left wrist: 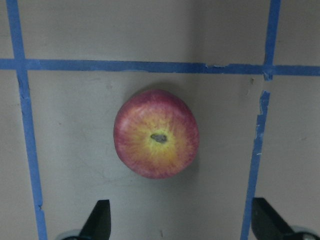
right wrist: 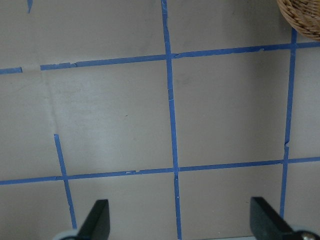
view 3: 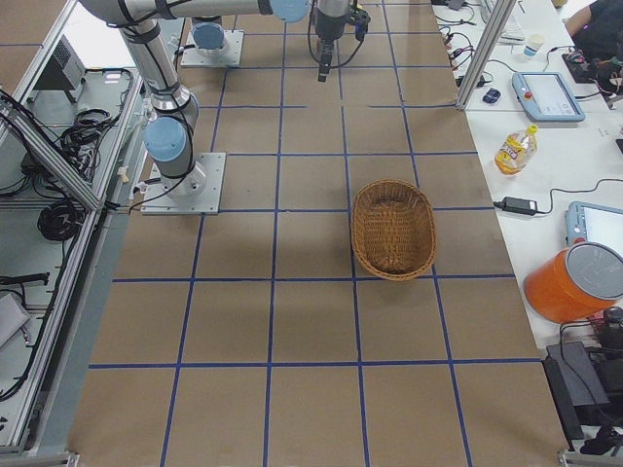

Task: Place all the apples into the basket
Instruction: 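Lower the left gripper and grasp the small red-yellow apple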

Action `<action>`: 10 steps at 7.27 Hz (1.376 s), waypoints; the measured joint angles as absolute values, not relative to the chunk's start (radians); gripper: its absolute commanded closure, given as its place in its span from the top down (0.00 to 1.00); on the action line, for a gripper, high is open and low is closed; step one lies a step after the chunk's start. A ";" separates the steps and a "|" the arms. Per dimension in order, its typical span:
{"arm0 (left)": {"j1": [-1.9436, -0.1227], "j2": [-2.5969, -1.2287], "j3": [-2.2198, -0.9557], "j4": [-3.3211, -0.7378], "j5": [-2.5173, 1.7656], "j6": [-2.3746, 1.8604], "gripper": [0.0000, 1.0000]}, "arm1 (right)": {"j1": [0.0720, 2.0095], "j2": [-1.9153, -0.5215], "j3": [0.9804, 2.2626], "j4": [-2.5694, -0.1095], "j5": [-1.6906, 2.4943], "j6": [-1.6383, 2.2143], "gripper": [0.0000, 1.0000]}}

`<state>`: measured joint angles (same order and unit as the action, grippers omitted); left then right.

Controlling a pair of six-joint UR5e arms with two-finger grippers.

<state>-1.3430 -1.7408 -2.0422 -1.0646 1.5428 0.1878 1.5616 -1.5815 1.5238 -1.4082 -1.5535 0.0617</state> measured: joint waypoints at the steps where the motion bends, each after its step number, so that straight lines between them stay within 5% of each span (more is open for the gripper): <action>1: -1.343 -1.760 -2.077 -1.002 1.543 0.188 1.00 | 1.562 -1.581 1.524 -1.409 -1.553 0.062 1.00; 6: -1.342 -1.844 -2.105 -0.826 1.543 0.202 1.00 | 1.562 -1.581 1.525 -1.404 -1.552 0.063 1.00; 8: -1.342 -1.864 -2.107 -0.776 1.545 0.214 0.07 | 1.562 -1.582 1.525 -1.407 -1.552 0.062 1.00; 10: -1.347 -1.851 -2.102 -0.767 1.543 0.262 0.00 | 1.562 -1.582 1.525 -1.411 -1.551 0.063 1.00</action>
